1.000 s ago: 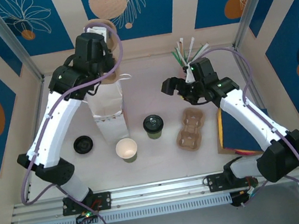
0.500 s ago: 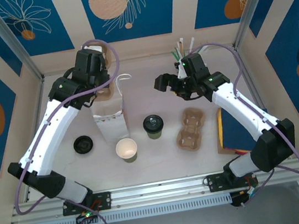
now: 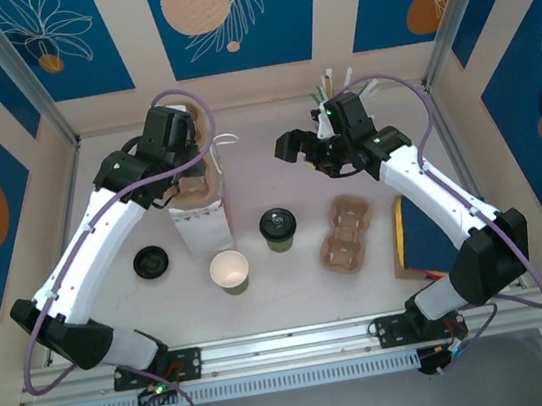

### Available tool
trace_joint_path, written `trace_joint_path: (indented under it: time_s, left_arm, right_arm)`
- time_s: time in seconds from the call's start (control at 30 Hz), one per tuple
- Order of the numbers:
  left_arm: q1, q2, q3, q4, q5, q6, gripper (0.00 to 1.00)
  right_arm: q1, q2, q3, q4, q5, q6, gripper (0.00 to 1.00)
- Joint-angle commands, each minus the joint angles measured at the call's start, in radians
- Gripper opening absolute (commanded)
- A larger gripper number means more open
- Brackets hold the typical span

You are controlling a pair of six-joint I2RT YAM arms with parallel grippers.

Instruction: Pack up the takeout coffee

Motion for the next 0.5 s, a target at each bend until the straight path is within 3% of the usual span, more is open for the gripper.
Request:
trace_joint_path:
  time_s: [0.0, 0.47]
  left_arm:
    - [0.015, -0.001, -0.01, -0.052, 0.035, -0.048, 0.2]
    - [0.056, 0.087, 0.026, -0.206, 0.135, -0.097, 0.2]
  right_arm:
    - [0.008, 0.015, 0.038, 0.009, -0.026, -0.02, 0.99]
    - [-0.005, 0.03, 0.028, 0.027, -0.038, -0.021, 0.99]
